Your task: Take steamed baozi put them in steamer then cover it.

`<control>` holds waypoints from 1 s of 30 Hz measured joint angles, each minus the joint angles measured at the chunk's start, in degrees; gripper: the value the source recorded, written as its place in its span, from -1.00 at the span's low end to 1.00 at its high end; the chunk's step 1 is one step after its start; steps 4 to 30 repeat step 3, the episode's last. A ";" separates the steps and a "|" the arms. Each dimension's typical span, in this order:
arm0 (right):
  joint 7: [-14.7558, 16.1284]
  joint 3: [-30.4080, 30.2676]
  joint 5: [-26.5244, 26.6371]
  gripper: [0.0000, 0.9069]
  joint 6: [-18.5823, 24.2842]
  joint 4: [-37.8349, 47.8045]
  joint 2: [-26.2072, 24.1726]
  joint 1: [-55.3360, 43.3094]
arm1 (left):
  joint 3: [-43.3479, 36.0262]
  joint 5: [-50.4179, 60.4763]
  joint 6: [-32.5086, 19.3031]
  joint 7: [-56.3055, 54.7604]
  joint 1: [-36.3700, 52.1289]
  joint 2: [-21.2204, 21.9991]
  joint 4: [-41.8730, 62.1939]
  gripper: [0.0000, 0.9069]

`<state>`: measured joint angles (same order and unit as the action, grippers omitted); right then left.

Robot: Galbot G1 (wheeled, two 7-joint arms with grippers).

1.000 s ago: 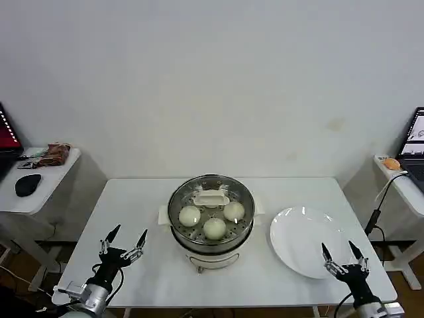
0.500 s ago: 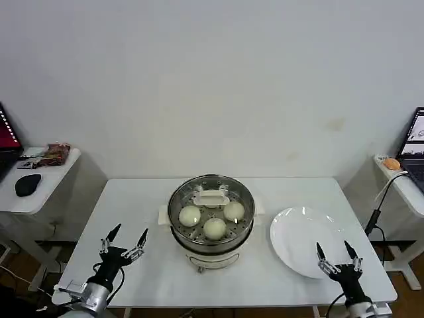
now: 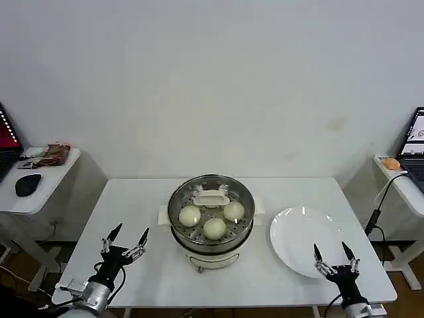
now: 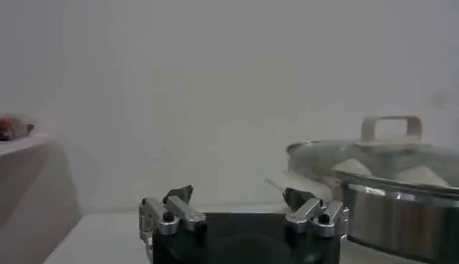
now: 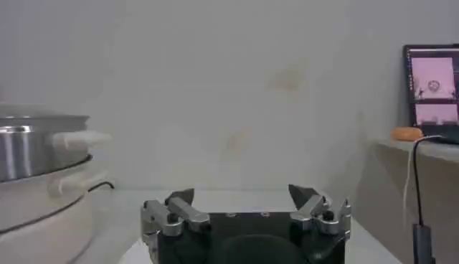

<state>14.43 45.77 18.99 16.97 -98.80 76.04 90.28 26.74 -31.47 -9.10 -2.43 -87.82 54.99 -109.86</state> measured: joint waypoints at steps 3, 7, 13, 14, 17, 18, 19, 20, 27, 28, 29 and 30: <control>-0.28 -0.12 -0.45 1.00 0.21 0.06 0.24 -0.08 | 0.00 -0.12 0.16 -0.06 0.06 0.00 -0.03 1.00; -0.28 -0.12 -0.45 1.00 0.21 0.06 0.24 -0.08 | 0.00 -0.12 0.16 -0.06 0.06 0.00 -0.03 1.00; -0.28 -0.12 -0.45 1.00 0.21 0.06 0.24 -0.08 | 0.00 -0.12 0.16 -0.06 0.06 0.00 -0.03 1.00; -0.28 -0.12 -0.45 1.00 0.21 0.06 0.24 -0.08 | 0.00 -0.12 0.16 -0.06 0.06 0.00 -0.03 1.00; -0.28 -0.12 -0.45 1.00 0.21 0.06 0.24 -0.08 | 0.00 -0.12 0.16 -0.06 0.06 0.00 -0.03 1.00; -0.28 -0.12 -0.45 1.00 0.21 0.06 0.24 -0.08 | 0.00 -0.12 0.16 -0.06 0.06 0.00 -0.03 1.00; -0.28 -0.12 -0.45 1.00 0.21 0.06 0.24 -0.08 | 0.00 -0.12 0.16 -0.06 0.06 0.00 -0.03 1.00; -0.28 -0.12 -0.45 1.00 0.21 0.06 0.24 -0.08 | 0.00 -0.12 0.16 -0.06 0.06 0.00 -0.03 1.00; -0.28 -0.12 -0.45 1.00 0.21 0.06 0.24 -0.08 | 0.00 -0.12 0.16 -0.06 0.06 0.00 -0.03 1.00; -0.28 -0.12 -0.45 1.00 0.21 0.06 0.24 -0.08 | 0.00 -0.12 0.16 -0.06 0.06 0.00 -0.03 1.00; -0.28 -0.12 -0.45 1.00 0.21 0.06 0.24 -0.08 | 0.00 -0.12 0.16 -0.06 0.06 0.00 -0.03 1.00; -0.28 -0.12 -0.45 1.00 0.21 0.06 0.24 -0.08 | 0.00 -0.12 0.16 -0.06 0.06 0.00 -0.03 1.00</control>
